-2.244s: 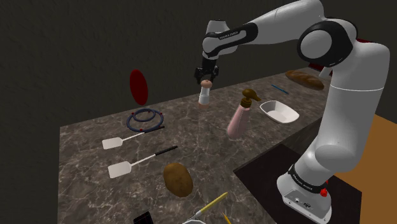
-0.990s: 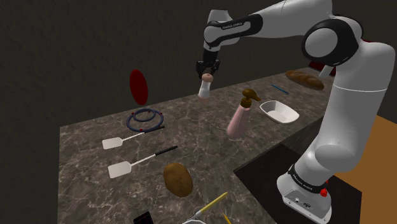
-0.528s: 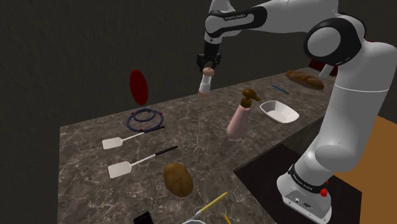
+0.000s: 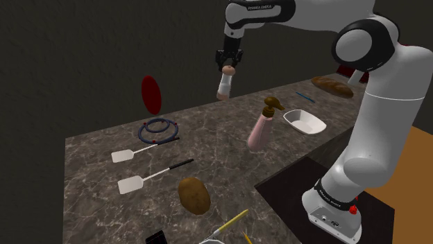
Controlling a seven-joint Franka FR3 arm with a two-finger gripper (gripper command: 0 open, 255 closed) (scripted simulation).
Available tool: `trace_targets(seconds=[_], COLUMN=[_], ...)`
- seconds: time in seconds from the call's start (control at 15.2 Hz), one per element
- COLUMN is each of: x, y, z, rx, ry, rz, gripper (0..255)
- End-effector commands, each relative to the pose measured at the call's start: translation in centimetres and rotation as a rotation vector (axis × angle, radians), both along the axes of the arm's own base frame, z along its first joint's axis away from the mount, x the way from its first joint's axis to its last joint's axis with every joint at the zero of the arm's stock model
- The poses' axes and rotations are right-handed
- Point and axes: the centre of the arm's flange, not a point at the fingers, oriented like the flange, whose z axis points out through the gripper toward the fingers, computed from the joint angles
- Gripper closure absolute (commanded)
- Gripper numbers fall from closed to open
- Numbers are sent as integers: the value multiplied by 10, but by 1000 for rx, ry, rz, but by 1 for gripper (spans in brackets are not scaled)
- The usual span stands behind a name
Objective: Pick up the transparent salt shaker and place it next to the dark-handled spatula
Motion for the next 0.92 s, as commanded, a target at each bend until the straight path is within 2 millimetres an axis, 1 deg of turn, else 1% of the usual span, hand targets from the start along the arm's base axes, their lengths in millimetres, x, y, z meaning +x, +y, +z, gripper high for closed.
trace_targets(seconds=[0.0,0.86], x=[0,0], y=[1,1], z=[11,80], rx=[0,0], ry=[0,0], rz=[0,0], gripper=[255,255])
